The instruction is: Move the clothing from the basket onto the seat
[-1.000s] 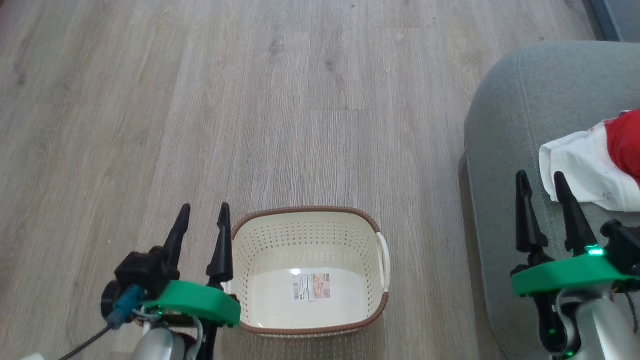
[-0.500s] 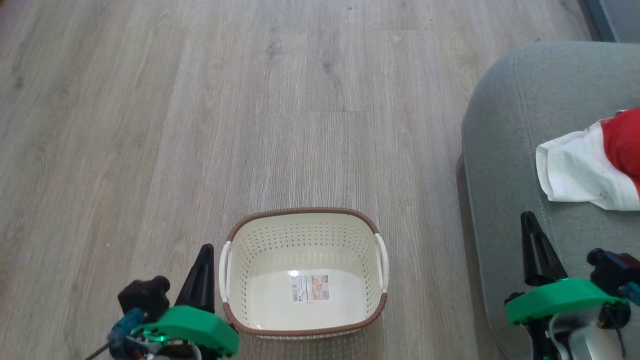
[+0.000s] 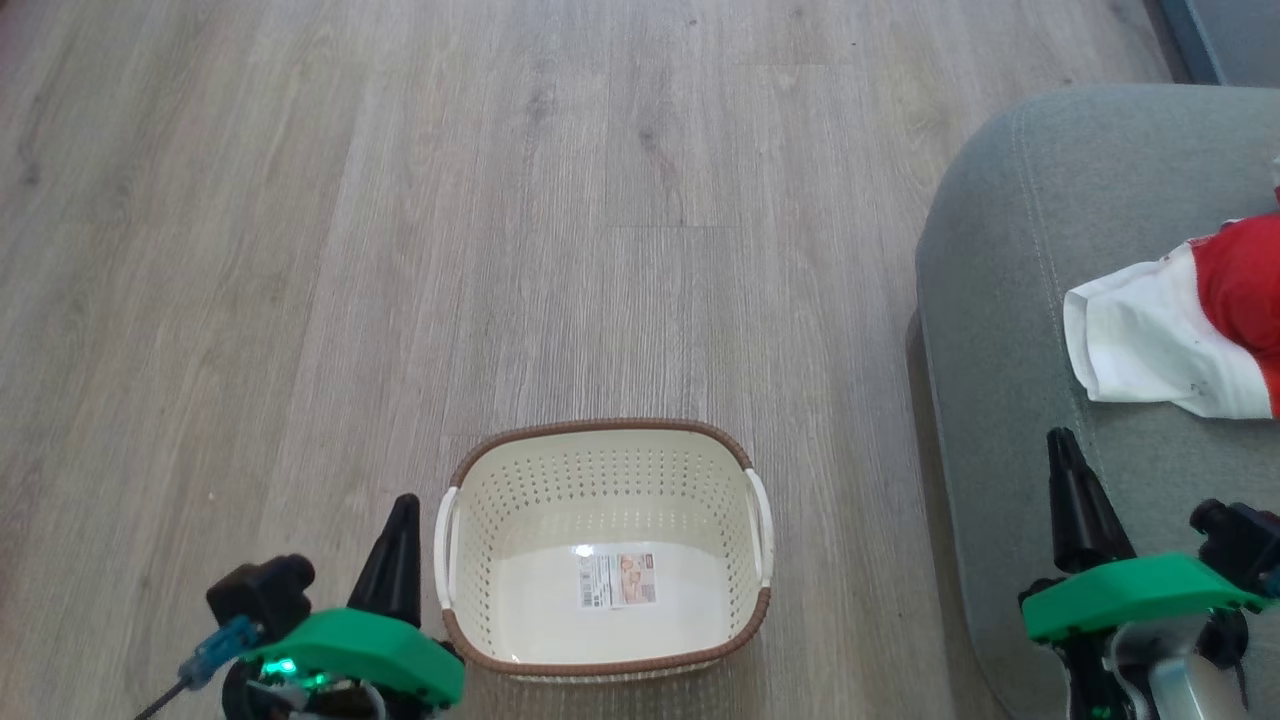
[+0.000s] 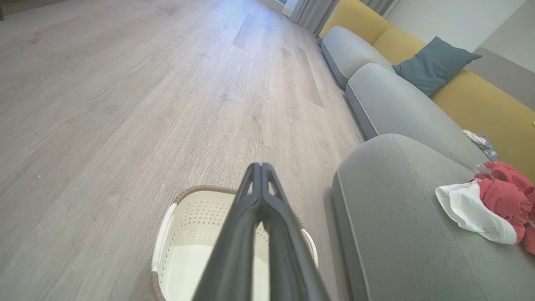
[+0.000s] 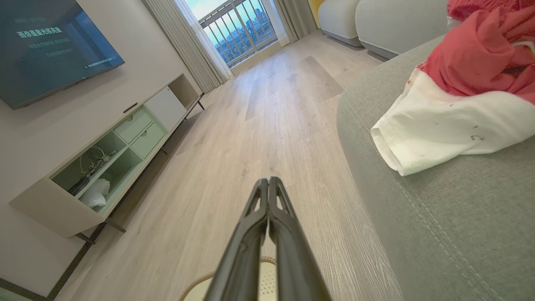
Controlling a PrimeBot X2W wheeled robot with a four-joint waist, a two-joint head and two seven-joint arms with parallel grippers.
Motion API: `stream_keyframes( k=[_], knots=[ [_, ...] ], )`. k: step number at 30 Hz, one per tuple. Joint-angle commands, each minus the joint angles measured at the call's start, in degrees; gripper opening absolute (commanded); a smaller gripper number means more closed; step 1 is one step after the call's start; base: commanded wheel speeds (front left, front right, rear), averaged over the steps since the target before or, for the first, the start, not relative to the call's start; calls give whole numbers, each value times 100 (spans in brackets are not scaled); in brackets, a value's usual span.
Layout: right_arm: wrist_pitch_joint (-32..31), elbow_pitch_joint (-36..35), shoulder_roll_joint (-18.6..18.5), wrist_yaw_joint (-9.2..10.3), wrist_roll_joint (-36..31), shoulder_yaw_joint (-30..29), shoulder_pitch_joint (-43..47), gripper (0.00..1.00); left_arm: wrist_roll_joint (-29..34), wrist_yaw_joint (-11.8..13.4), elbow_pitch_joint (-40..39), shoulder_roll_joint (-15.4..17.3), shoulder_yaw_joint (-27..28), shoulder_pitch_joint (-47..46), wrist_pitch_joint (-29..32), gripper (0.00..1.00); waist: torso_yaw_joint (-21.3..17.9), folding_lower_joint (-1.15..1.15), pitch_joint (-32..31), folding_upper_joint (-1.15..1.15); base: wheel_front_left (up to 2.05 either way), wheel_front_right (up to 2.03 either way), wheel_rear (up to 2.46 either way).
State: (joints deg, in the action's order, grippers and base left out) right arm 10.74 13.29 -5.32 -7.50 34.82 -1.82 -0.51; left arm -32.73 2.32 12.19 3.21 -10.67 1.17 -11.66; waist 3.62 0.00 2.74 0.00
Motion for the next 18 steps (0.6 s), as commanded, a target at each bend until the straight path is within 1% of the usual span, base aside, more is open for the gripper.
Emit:
stream_keyframes(
  k=[1, 18],
  knots=[
    [-40, -158, 9, 0, 149, -39, -245, 0, -150, -41, -154, 47, 137, -291, 26, 0, -5, 0, -3, 0, 0, 0, 0],
    [-317, -120, 41, 0, 1105, -102, -299, 0, -1191, -201, -106, 83, 337, -361, 273, 0, -65, 0, -46, 0, 0, 0, 0]
  ],
)
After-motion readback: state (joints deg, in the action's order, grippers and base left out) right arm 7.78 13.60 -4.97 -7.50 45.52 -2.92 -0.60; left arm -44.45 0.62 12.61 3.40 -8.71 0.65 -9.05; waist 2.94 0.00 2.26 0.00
